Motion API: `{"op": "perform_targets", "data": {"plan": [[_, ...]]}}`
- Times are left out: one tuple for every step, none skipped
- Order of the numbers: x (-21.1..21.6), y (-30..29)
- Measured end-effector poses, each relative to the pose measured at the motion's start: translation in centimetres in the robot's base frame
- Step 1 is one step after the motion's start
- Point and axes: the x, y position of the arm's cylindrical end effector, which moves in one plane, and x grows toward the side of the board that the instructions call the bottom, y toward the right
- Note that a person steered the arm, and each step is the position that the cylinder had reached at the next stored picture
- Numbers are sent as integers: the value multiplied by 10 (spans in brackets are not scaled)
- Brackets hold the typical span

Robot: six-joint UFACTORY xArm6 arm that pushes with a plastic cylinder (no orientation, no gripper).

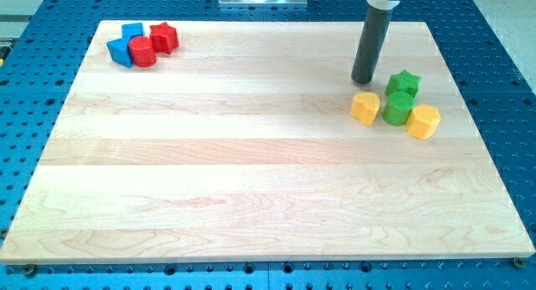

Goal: Separate the green star from the hexagon and green circle

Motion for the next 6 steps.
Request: {"op": "perform_targets", "data": {"plan": [[-8, 34], [9, 71], [15, 120], [35, 126], [58, 67], [62, -6]]}}
